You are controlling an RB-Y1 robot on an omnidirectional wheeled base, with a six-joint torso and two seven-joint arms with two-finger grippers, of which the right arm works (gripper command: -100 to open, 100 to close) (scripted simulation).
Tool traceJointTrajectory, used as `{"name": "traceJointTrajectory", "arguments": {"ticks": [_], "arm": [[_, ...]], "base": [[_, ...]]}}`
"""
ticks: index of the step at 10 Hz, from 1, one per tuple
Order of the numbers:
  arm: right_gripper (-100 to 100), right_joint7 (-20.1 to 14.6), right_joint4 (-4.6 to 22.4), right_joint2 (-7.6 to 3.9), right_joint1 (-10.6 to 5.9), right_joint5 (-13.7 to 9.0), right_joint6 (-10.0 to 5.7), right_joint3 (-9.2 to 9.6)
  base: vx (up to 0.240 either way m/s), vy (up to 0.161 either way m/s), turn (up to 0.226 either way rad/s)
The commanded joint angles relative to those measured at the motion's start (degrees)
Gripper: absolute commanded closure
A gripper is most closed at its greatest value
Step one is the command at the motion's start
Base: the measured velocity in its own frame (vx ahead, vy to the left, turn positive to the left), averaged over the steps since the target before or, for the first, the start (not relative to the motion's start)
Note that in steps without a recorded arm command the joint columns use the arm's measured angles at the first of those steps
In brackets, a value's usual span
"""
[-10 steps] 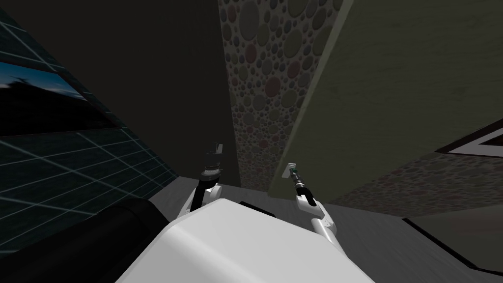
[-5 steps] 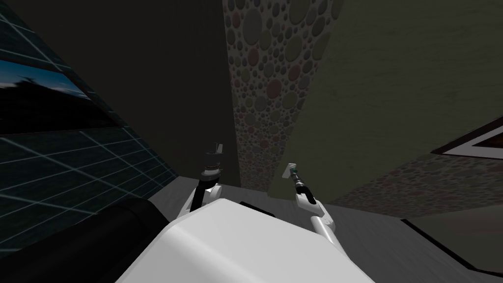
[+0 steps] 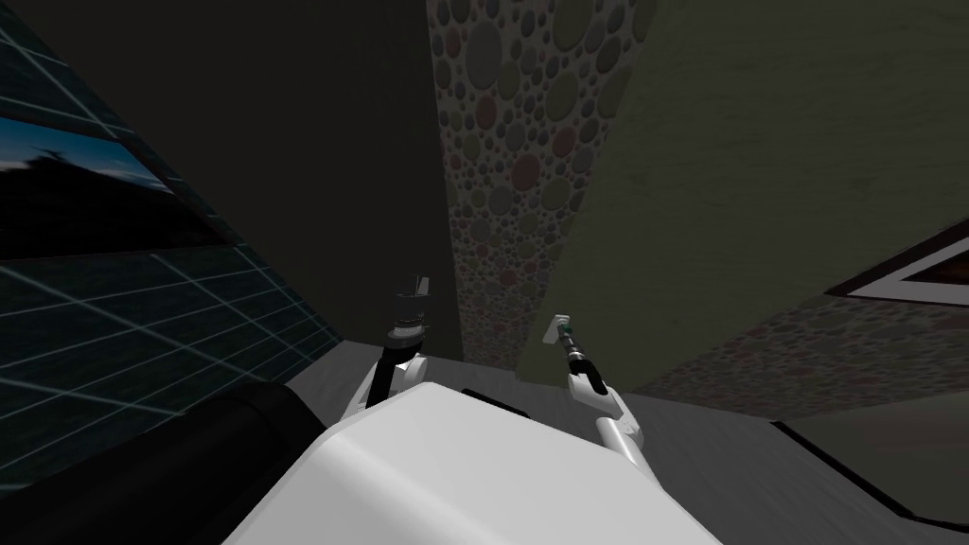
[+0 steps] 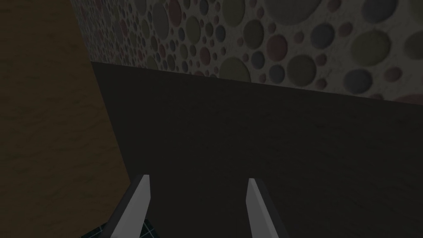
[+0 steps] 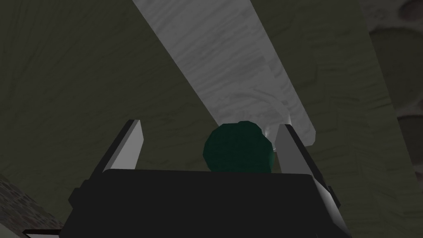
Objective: Pull the door open
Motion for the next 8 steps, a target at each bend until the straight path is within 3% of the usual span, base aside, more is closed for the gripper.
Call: {"name": "traceJointTrajectory", "arguments": {"ticks": [1,8], "arm": [[100,-1.6,-0.2,-0.09,0.13,-0.9,-0.28,0.14],[100,-11.1,-1.1,-0.62,0.9,-6.6,-1.97,0.98]], "base": [[-0.037,-0.003,0.198],[-0.071,-0.067,0.163]]}}
